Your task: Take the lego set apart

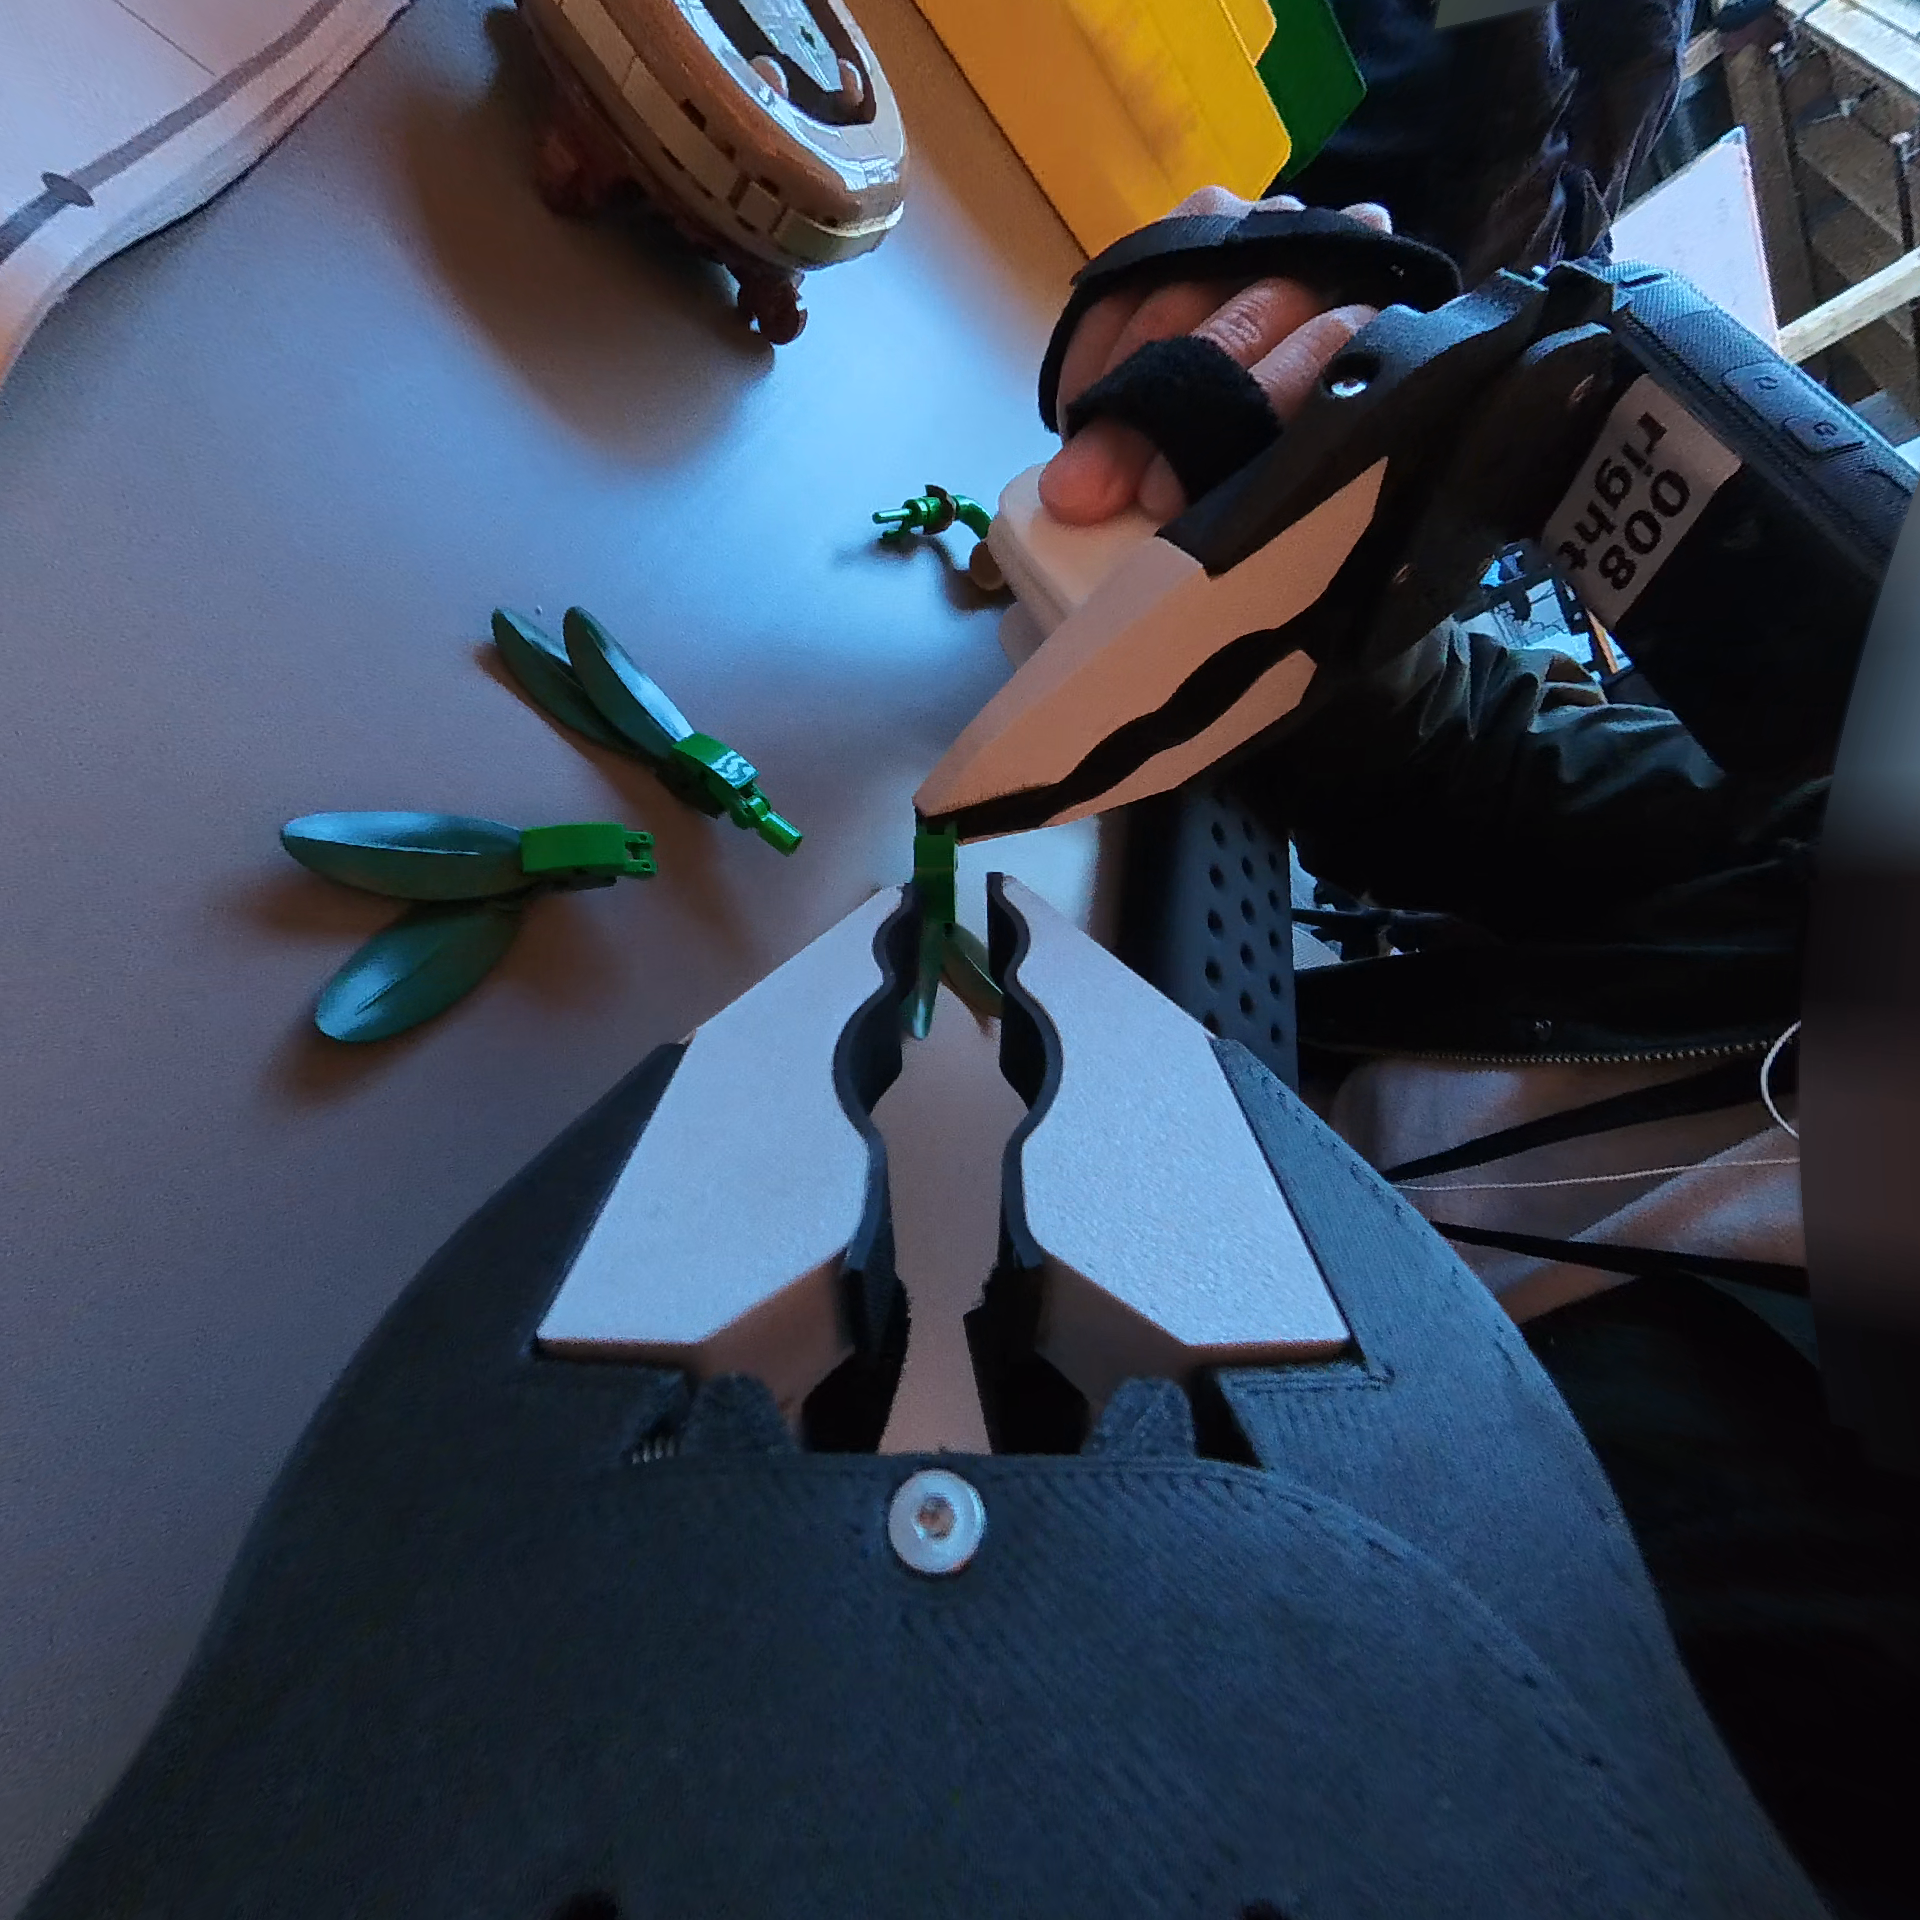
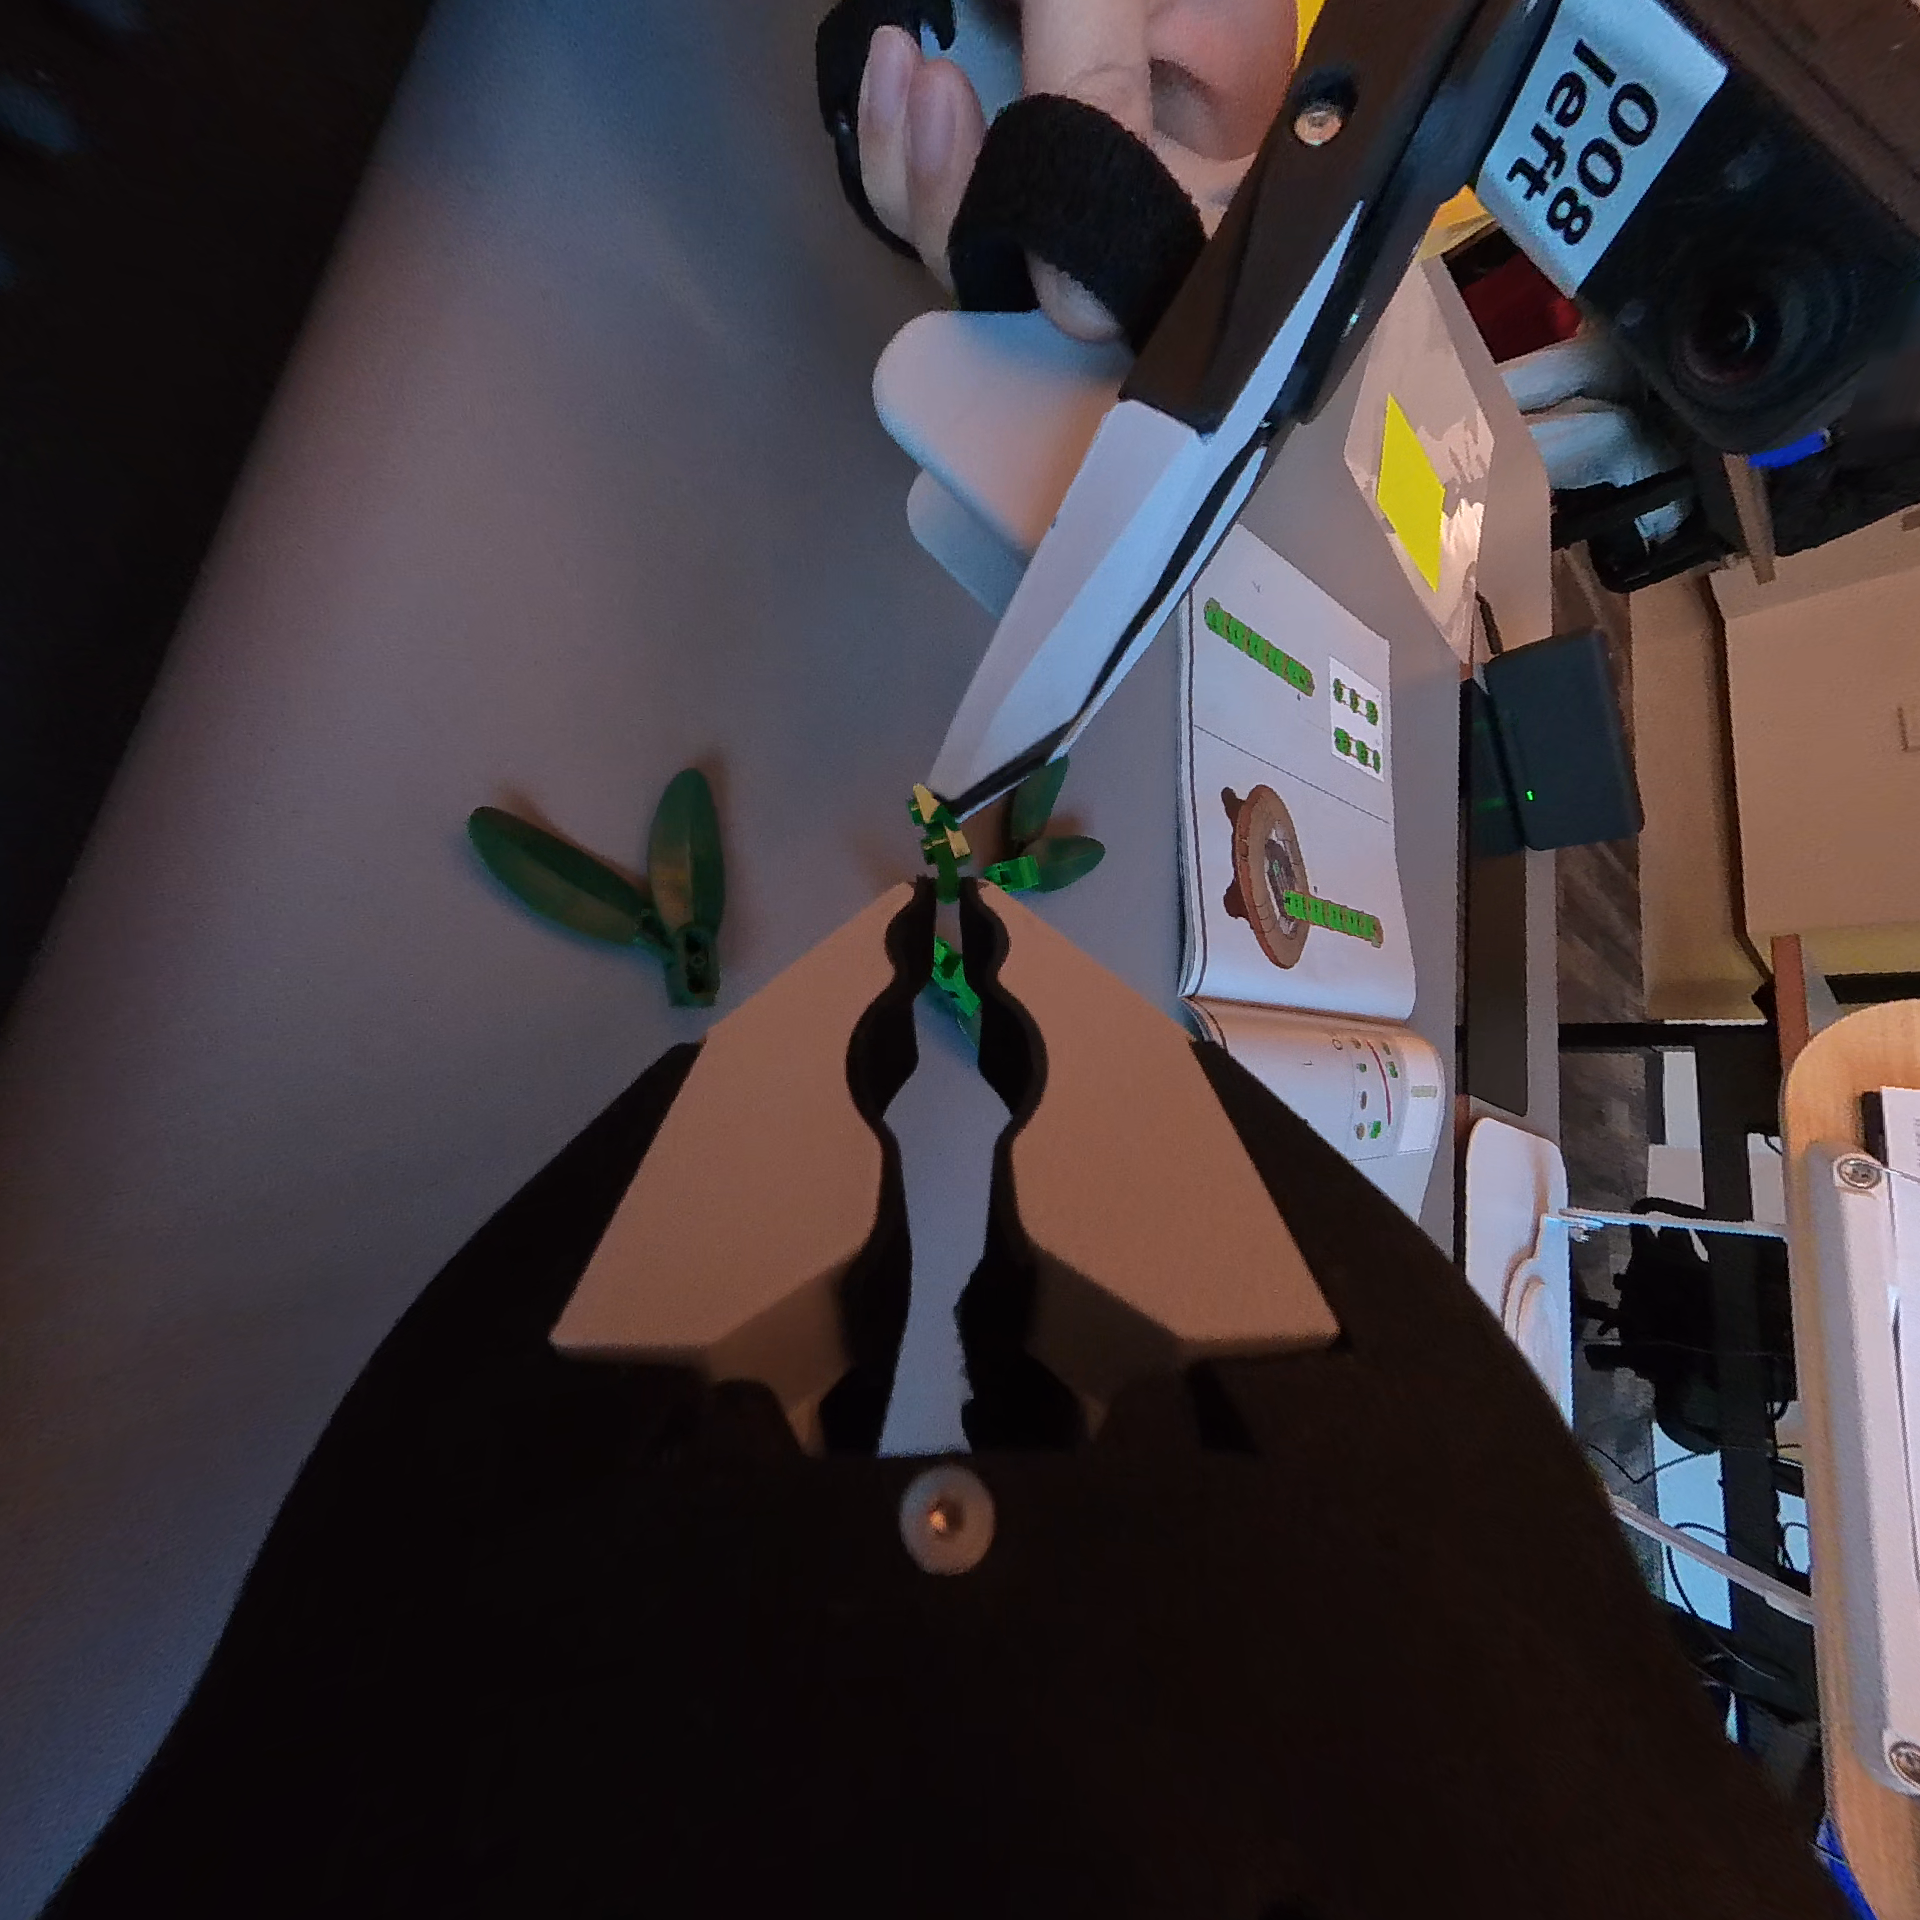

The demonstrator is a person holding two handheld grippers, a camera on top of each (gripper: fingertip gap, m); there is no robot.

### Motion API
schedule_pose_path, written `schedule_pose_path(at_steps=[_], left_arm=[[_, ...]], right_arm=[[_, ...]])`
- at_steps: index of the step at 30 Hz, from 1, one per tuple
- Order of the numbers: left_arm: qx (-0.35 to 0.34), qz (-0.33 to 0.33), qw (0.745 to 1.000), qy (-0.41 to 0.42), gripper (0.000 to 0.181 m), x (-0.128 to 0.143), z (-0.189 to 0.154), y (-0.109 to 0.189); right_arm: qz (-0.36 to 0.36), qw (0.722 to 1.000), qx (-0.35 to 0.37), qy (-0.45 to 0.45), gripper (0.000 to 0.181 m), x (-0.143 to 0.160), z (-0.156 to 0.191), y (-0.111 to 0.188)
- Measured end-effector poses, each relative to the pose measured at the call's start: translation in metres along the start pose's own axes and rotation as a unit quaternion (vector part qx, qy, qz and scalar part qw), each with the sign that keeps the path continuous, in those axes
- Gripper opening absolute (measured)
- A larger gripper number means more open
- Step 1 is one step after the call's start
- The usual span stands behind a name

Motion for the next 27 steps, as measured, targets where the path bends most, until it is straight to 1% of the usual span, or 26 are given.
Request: schedule_pose_path(at_steps=[4, 8, 14, 16, 18, 19, 20, 21, 27], left_arm=[[-0.002, -0.002, 1.000, -0.002, 0.007, -0.0005, 0.0006, 0.0007], [0.006, -0.010, 1.000, -0.001, 0.011, -0.0026, -0.0011, 0.0021], [0.001, -0.019, 1.000, -0.010, 0.011, -0.0047, -0.0013, 0.0033], [-0.013, -0.026, 0.999, -0.015, 0.020, -0.0063, 0.0003, 0.0034], [-0.024, -0.029, 0.999, -0.024, 0.023, -0.0068, 0.0010, 0.0039], [-0.019, -0.028, 0.999, -0.027, 0.020, -0.0064, 0.0001, 0.0041], [-0.014, -0.027, 0.999, -0.029, 0.011, -0.0061, -0.0013, 0.0043], [-0.011, -0.026, 0.999, -0.032, 0.007, -0.0056, -0.0025, 0.0044], [0.001, -0.026, 0.999, -0.023, 0.006, -0.0056, -0.0031, 0.0048]], right_arm=[[-0.011, 1.000, 0.005, -0.002, 0.003, -0.0020, -0.0014, 0.0019], [-0.017, 1.000, 0.009, -0.005, 0.003, -0.0015, -0.0027, 0.0037], [-0.018, 1.000, 0.018, -0.004, 0.003, -0.0021, -0.0045, 0.0053], [-0.028, 0.999, 0.018, -0.004, 0.003, -0.0048, -0.0044, 0.0062], [-0.034, 0.999, 0.022, -0.006, 0.003, -0.0069, -0.0055, 0.0076], [-0.033, 0.999, 0.022, -0.007, 0.003, -0.0064, -0.0057, 0.0077], [-0.032, 0.999, 0.023, -0.009, 0.003, -0.0056, -0.0058, 0.0076], [-0.031, 0.999, 0.022, -0.008, 0.003, -0.0049, -0.0058, 0.0073], [-0.040, 0.999, 0.022, -0.013, 0.003, -0.0056, -0.0063, 0.0075]])
Point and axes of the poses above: each gripper's, where its closed fingertips meet, y back along the fingers, x out of its underside, z = x × y across the jaws, the point moved 5 cm from there along y, back along the fingers, and after that the axes turned 13 degrees about -x, right-handed, at the moved point
